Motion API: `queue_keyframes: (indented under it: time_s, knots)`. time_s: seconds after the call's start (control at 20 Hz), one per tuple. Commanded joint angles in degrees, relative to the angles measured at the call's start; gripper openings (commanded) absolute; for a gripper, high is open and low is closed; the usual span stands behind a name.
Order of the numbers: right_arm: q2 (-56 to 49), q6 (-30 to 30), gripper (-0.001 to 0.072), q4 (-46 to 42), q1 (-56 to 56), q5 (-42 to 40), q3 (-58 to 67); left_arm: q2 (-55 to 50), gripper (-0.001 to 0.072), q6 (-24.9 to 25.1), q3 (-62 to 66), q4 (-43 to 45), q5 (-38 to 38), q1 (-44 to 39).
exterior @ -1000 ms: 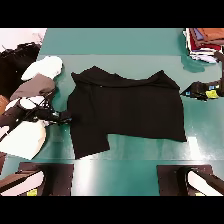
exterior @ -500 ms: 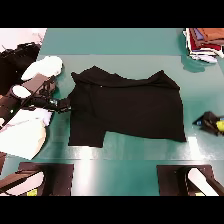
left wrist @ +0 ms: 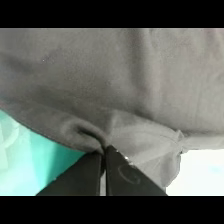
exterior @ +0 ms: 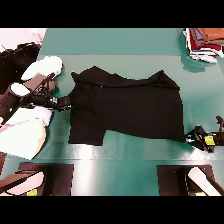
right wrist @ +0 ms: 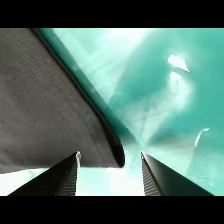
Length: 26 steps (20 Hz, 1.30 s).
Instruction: Fold the shirts.
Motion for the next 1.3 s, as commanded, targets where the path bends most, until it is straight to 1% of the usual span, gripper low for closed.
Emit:
queue_keyframes:
  time_s: [0.0, 0.05, 0.1, 0.15, 0.2, 0.25, 0.35, 0.45, 0.6, 0.7, 0.85, 1.0, 1.15, 1.25]
  knots:
    - [-3.74, -0.20, 0.0301, 1.88, 3.32, -3.32, -0.92, 0.04, 0.0025, -0.02, 0.07, 0.00, 0.02, -0.02]
    - [-4.55, -0.17, 0.0301, 1.90, 5.51, -4.90, -0.85, 0.04, 0.0025, 0.00, 0.07, 0.02, 0.02, -0.02]
    - [-4.90, -0.15, 0.0244, 1.86, 7.50, -6.45, -0.52, 0.04, 0.0025, 0.04, 0.07, 0.09, 0.09, -0.02]
    - [-4.76, -0.17, 0.0120, 1.86, 9.09, -7.21, 0.04, 0.07, 0.0025, 0.02, 0.07, 0.09, 0.04, -0.02]
    - [-4.09, -0.17, 0.0035, 1.77, 10.69, -7.23, 1.03, 0.07, 0.0024, -0.02, 0.28, 0.33, -0.28, -0.02]
    - [-3.13, -0.17, 0.0015, 1.77, 12.02, -6.86, 2.25, 0.31, 0.0024, -0.20, 0.90, 0.72, -1.07, -0.02]
    - [0.07, -0.15, 0.0014, 1.81, 14.67, -4.44, 6.80, 4.02, 0.0023, -1.70, 3.02, 3.48, -1.49, -0.02]
    - [4.17, -0.15, 0.0014, 1.90, 17.49, -2.38, 14.56, 9.90, 0.0024, -4.59, 7.58, 7.74, -2.29, -0.02]
    - [8.59, -0.13, 0.0014, 1.86, 21.53, -1.97, 32.37, 18.47, 0.0024, -6.78, 21.11, 12.39, -5.14, -0.02]
    - [9.51, -0.11, 0.0014, 1.75, 23.26, -1.95, 45.86, 22.16, 0.0025, -6.75, 32.70, 13.07, -6.10, -0.02]
    - [9.42, -0.13, 0.0014, 1.57, 23.96, -1.49, 65.22, 23.98, 0.0025, -7.34, 51.06, 13.09, -7.89, -0.02]
    - [9.44, -0.11, 0.0014, -0.15, 23.10, -0.72, 79.23, 23.98, 0.0024, -10.34, 65.94, 13.31, -6.69, -0.02]
    - [9.42, -0.11, 0.0014, -0.20, 19.80, 1.60, 88.26, 23.85, 0.0024, -11.39, 73.59, 13.29, -3.02, -0.02]
    - [9.42, -0.11, 0.0014, -0.15, 17.25, 2.16, 91.19, 23.78, 0.0024, -11.43, 74.16, 13.29, -2.69, -0.02]
